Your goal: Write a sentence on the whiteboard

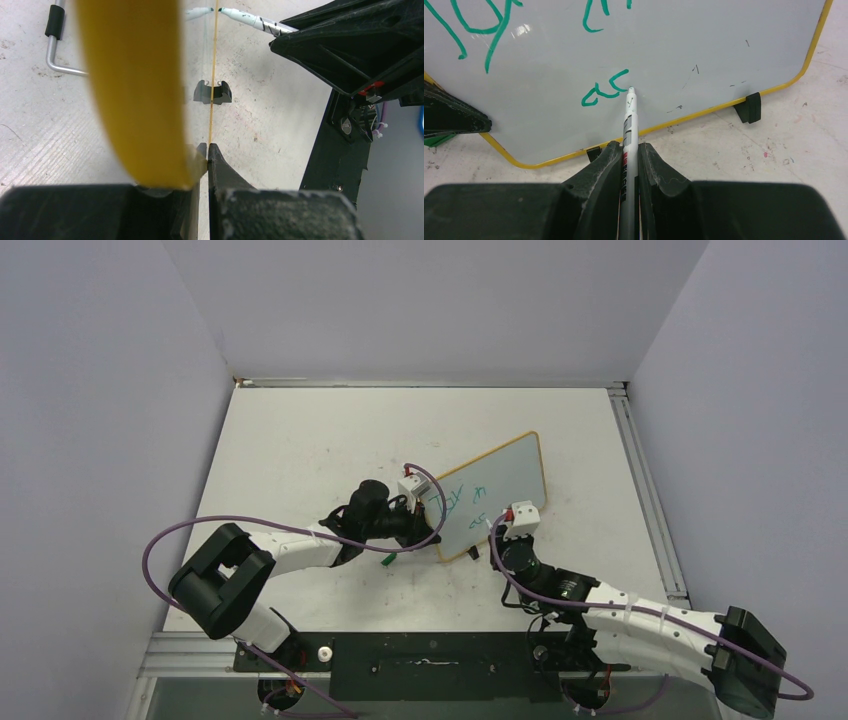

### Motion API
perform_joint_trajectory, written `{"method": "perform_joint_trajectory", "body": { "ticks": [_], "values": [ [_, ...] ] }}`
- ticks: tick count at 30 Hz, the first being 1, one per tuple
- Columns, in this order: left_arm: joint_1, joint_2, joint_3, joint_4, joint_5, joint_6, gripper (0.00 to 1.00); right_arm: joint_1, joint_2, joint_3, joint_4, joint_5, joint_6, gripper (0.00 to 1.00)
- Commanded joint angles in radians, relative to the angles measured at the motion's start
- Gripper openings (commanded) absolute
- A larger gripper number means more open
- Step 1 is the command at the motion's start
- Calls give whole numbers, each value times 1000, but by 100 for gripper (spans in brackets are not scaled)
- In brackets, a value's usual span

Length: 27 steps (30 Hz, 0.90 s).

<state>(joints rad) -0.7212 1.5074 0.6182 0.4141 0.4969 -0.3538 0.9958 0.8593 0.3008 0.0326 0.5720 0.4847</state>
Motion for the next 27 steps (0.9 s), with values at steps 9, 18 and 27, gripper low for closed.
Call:
{"method": "perform_joint_trajectory", "body": {
  "ticks": [9,18,27],
  "values": [
    [-17,2,26,-20,29,10,0,-28,-51,53,89,1,-124,5],
    [-18,4,23,-16,29,6,0,-92,-15,73,159,-71,-178,5],
    [-20,6,24,-13,30,4,0,-97,17,74,173,-90,-182,5]
  ]
}}
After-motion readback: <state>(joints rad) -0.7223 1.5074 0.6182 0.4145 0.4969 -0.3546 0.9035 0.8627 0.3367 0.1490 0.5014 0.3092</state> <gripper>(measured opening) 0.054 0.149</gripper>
